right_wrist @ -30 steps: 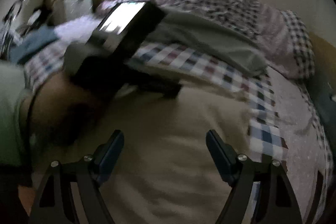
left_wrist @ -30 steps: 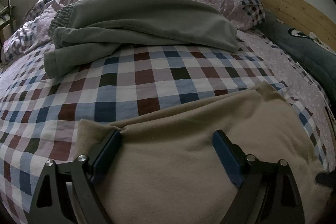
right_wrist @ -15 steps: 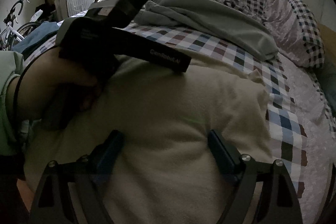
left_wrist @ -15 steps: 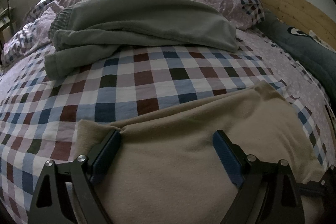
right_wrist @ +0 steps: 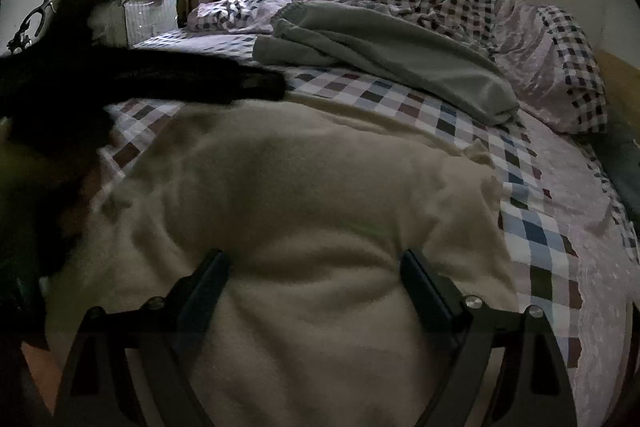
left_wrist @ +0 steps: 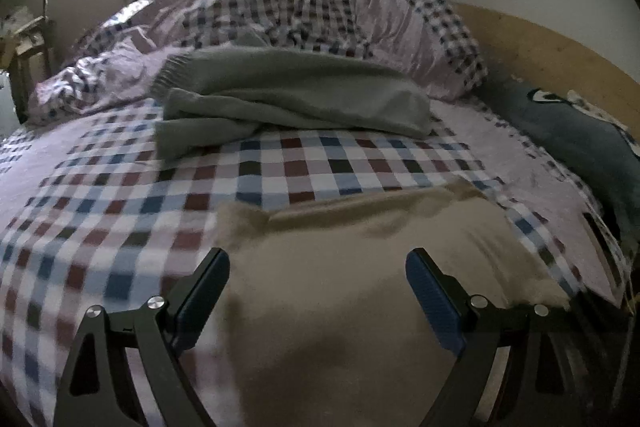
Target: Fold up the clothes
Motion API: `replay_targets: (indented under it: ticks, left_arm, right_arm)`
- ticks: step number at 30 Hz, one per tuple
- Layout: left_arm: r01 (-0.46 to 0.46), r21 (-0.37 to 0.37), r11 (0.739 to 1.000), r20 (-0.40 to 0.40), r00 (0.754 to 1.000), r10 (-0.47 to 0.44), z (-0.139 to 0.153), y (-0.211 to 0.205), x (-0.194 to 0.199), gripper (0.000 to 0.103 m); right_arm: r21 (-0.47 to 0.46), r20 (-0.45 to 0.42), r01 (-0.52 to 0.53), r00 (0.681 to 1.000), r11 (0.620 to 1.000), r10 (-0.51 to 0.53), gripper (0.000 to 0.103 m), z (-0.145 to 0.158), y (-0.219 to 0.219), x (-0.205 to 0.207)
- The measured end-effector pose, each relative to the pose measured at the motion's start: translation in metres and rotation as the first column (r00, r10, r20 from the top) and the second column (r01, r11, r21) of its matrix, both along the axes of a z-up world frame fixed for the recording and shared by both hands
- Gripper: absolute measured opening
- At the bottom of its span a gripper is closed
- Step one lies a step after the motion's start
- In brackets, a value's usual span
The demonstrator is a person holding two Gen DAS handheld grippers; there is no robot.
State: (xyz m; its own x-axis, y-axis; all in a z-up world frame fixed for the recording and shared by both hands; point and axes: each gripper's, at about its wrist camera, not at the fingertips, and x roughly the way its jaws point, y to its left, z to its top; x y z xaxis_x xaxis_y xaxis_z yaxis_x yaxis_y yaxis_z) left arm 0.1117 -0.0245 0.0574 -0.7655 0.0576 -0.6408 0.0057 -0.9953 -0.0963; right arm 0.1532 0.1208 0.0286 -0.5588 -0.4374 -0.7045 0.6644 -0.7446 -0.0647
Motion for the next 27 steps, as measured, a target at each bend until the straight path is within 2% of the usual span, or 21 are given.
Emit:
replay_targets:
  ticks: [3,6,9,12,17,19,24,27]
  left_arm:
    - [0.016,0.005,1.0,0.002,1.0,-0.016,0.0,0.005,0.032,0.092]
    - [0.056,-0.049,0.997,0.011,0.998,-0.055,-0.004,0.016,0.064,0.092]
    - [0.037,-0.086,0.996,0.061,0.998,-0.031,-0.016,0.015,0.092,0.092]
    - [0.005,-0.064,0.998,0.137,0.991,0.004,-0.034,0.003,0.109,0.092]
    - [0.032,-0.111,0.993,0.136,0.991,-0.017,-0.035,0.004,0.138,0.092]
    - [0.037,-0.074,0.997,0.166,0.986,-0.024,-0.039,0.001,0.144,0.092]
    - [0.069,-0.056,0.996,0.229,0.972,-0.054,-0.046,0.008,0.162,0.092]
    - [0.068,0.071,0.995,0.271,0.959,-0.085,-0.051,0.003,0.17,0.092]
  right_arm:
    - [0.005,0.018,0.007,1.0,1.0,-0.007,0.091,0.002,0.004,0.008]
    - [0.013,0.044,0.014,0.999,1.0,-0.015,0.091,0.004,0.009,0.02]
    - [0.022,0.071,0.022,0.997,1.0,-0.023,0.091,0.006,0.015,0.032]
    - [0.032,0.097,0.029,0.995,0.999,-0.032,0.091,0.008,0.02,0.044]
    - [0.047,0.141,0.04,0.989,0.998,-0.046,0.091,0.012,0.03,0.063]
    - [0.05,0.148,0.04,0.988,0.998,-0.047,0.091,0.015,0.032,0.07]
    - [0.001,0.138,0.079,0.987,0.997,-0.079,0.091,0.028,0.045,0.075]
    - [-0.028,0.122,0.109,0.987,0.994,-0.105,0.091,0.036,0.056,0.076]
